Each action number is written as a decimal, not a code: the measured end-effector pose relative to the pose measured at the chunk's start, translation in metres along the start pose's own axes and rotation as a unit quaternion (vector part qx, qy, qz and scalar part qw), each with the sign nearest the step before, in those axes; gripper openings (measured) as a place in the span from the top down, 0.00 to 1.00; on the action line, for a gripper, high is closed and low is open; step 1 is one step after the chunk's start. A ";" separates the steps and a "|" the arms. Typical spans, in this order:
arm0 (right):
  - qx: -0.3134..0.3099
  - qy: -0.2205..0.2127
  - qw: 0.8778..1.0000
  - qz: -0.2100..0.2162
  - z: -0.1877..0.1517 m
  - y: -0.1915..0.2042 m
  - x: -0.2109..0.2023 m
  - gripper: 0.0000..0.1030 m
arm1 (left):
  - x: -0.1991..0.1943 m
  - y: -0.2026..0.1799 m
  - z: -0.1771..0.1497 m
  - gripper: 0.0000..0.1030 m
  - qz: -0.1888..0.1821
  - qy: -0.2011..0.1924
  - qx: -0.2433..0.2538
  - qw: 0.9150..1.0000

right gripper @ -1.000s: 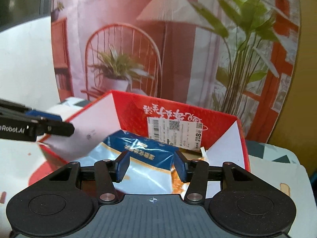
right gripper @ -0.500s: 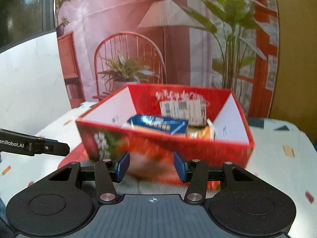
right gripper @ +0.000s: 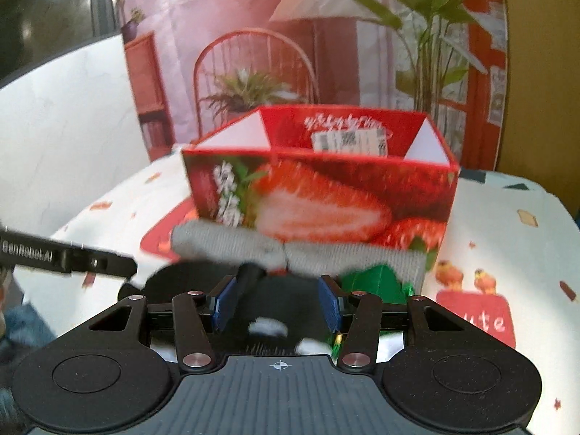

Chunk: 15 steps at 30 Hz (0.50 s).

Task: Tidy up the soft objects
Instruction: 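Lower the right gripper onto the black eye mask and close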

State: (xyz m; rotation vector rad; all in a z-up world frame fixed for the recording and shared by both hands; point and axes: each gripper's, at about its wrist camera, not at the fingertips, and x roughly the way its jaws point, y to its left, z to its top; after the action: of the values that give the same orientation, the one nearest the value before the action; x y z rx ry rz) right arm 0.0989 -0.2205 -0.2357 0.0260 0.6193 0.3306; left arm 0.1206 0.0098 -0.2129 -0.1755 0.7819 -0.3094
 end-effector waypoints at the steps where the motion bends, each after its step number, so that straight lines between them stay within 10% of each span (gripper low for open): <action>1: 0.000 0.002 1.000 0.002 -0.001 0.001 -0.001 0.55 | 0.000 0.000 0.001 0.64 -0.001 -0.001 0.000 1.000; 15: -0.043 0.052 0.997 0.035 -0.011 0.018 0.012 0.41 | 0.013 0.006 -0.006 0.64 -0.001 0.021 -0.018 1.000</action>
State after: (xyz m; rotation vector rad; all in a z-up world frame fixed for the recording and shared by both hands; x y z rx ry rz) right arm 0.0968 -0.2010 -0.2491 -0.0529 0.7083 0.4286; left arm 0.1266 0.0106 -0.2276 -0.2041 0.8301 -0.3015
